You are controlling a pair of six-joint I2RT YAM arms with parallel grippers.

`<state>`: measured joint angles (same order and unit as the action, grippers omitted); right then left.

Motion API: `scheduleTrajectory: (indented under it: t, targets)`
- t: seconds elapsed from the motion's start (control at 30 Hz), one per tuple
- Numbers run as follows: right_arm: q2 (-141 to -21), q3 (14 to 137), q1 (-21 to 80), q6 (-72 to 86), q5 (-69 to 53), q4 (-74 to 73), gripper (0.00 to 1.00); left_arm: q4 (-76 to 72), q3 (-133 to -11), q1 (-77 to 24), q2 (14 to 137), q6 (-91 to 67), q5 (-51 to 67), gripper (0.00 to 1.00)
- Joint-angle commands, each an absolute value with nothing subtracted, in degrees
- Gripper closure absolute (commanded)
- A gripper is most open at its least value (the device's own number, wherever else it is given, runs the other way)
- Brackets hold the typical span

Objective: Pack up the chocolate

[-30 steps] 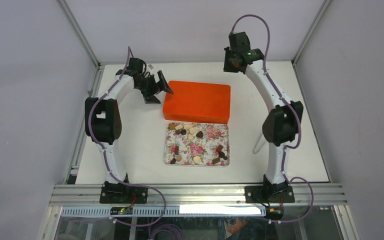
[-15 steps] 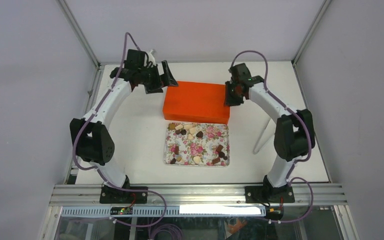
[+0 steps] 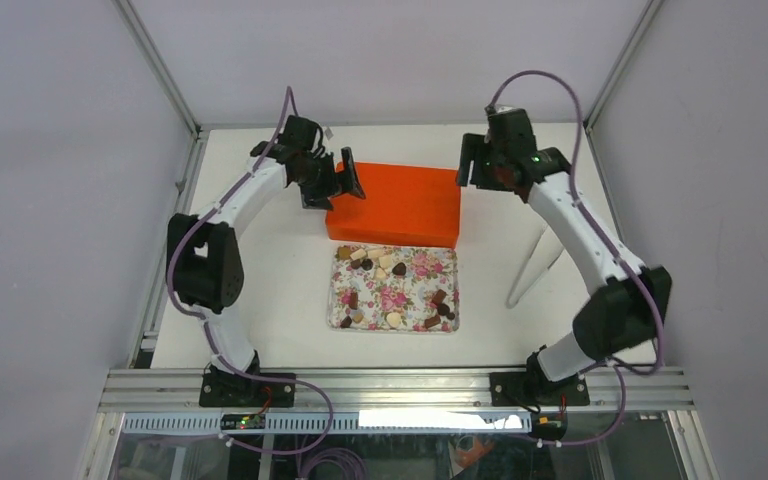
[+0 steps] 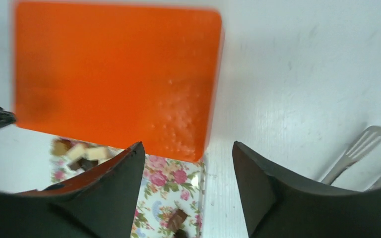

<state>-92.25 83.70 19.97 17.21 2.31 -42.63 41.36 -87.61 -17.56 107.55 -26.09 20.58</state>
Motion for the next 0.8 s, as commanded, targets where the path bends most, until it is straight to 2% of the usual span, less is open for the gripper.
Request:
scheduleTrajectory:
  t: [0.0,0.07,0.1,0.23,0.37,0.53,0.77]
  targets:
    - [-77.13,87.15,19.62,15.99,11.68,-38.92,0.25,46.68,-96.85,-17.53,92.73,-20.99,7.65,0.01]
    - [-72.55,84.61,19.62,16.0,15.52,-37.65,0.15,47.73,-96.45,-17.26,87.99,-21.52,-1.3,0.01]
    - [-69.68,82.92,19.57,16.0,17.86,-37.28,0.14,48.36,-95.68,-16.85,85.86,-22.06,-4.59,0.01]
    - [-61.69,75.08,19.43,17.29,27.27,-36.94,0.07,53.97,-90.78,-12.37,79.95,-22.24,-5.76,0.01]
    - [-55.64,68.16,19.16,20.23,34.43,-38.52,0.02,56.01,-82.11,-11.95,73.77,-25.42,-9.82,0.01]
    - [-51.38,64.75,19.07,24.33,43.04,-39.24,0.01,56.07,-74.99,-11.95,67.04,-26.62,-14.3,0.01]
    - [-52.52,66.56,19.05,25.44,42.02,-39.39,0.01,56.34,-75.02,-11.95,63.46,-26.78,-17.85,0.01]
